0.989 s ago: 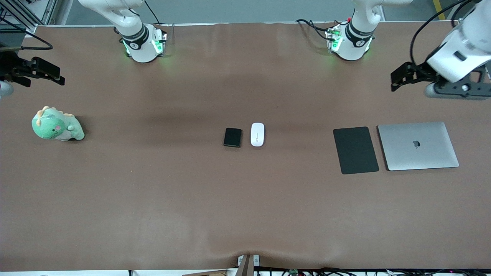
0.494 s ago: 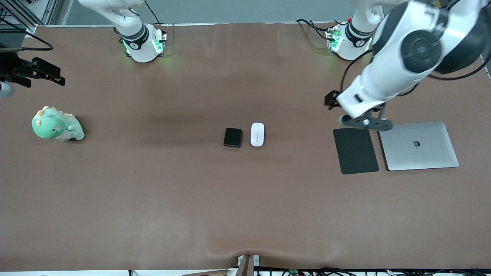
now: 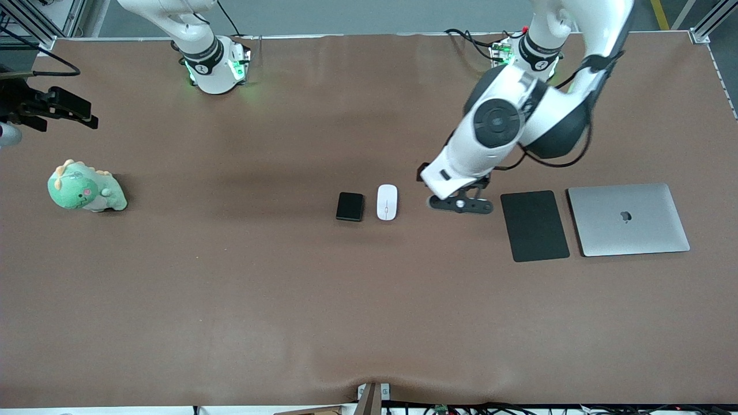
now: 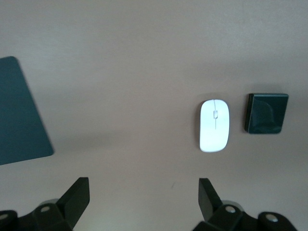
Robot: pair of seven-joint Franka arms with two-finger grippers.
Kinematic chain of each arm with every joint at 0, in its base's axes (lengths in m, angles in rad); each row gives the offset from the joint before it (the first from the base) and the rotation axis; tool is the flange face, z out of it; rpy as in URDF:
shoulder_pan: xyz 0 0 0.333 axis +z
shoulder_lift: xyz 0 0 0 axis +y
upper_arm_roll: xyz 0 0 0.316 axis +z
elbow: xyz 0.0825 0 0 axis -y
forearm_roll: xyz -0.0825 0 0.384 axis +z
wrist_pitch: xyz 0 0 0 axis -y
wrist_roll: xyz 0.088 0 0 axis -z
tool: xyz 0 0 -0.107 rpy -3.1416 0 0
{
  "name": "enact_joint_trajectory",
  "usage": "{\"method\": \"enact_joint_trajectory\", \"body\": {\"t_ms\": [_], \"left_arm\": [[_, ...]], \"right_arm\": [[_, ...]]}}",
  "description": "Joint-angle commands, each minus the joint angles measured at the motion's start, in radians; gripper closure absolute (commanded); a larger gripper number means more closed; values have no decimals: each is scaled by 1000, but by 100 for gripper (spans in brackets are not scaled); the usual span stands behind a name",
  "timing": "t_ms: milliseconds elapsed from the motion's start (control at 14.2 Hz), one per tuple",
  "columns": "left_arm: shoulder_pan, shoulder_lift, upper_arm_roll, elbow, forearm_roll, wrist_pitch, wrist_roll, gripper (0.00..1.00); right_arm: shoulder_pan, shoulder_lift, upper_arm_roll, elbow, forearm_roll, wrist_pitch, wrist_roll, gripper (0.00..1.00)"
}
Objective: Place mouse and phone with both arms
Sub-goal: 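Reach the left gripper down over the white mouse, then grasp the white mouse with the left gripper while the right gripper reaches out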
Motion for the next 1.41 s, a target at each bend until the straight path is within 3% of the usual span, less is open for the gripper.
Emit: {"method": "enact_joint_trajectory", "body": {"t_ms": [0, 777, 1342], "left_arm": [[-40, 82, 1, 14, 33, 101, -85, 0], [-164, 309, 3, 22, 145, 344, -306, 2], [-196, 374, 17, 25, 145, 387, -330, 10]], "right_arm": [[-32, -2, 11, 3, 4, -3, -18, 0], [-65, 64, 11, 3, 4, -1, -90, 0], [-47, 158, 20, 1, 10, 14, -90, 0]]}}
